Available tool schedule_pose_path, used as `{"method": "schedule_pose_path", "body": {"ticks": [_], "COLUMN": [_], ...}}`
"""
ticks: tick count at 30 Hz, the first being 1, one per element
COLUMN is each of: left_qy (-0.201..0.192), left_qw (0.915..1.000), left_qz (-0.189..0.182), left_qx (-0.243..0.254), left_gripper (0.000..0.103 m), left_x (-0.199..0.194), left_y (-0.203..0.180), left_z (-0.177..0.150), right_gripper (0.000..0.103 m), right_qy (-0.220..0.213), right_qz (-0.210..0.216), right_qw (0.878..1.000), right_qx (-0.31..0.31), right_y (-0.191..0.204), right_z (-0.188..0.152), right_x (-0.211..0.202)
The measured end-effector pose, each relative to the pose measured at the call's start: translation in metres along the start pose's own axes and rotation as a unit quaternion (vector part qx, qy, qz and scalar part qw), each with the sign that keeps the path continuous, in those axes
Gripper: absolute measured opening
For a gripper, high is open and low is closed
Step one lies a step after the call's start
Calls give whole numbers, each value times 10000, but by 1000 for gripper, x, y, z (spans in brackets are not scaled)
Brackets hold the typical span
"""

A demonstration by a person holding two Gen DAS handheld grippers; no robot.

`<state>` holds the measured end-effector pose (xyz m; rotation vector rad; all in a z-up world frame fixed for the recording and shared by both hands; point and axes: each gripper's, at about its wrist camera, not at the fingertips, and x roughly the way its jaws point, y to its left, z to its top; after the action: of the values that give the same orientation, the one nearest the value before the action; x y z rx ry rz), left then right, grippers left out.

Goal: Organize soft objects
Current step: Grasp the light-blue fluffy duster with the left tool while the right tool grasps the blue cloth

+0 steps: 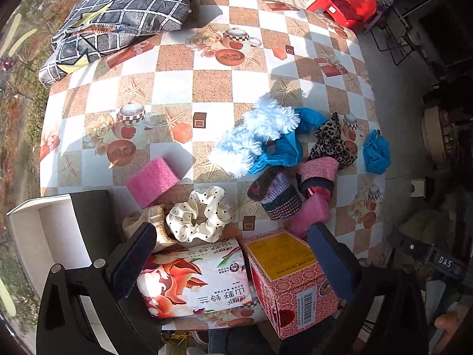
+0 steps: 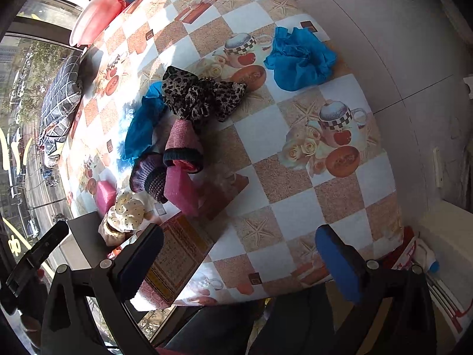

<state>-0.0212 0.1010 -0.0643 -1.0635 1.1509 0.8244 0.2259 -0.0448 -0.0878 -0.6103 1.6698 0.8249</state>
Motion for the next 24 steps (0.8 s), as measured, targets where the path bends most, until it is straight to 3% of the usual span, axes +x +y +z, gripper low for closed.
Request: {"method": "schedule_pose_path", "body": {"ticks": [5, 11, 17, 24], "left_qy": [14, 137, 304, 387], "left_qw": [9992, 9920, 9891, 9869], "left_qz": [273, 853, 910, 1015], "left_qx": [290, 925, 1119, 1197], "left_gripper": [103, 103, 103, 102], "left_x": [29, 69, 107, 136], "left_y": [-6, -13, -20, -25], "left_z": [30, 65, 84, 91], "right_gripper": [103, 103, 103, 103], "right_qy": [-30, -156, -381, -707], "right_qz": [-72, -70, -255, -575], "right_qw": [10000, 9998, 9987, 9948], "right_qx": [53, 86, 223, 461], "right_y": [-7, -17, -36, -58], "right_z": [15, 33, 62, 124], "right_x": [7, 14, 21, 41]}}
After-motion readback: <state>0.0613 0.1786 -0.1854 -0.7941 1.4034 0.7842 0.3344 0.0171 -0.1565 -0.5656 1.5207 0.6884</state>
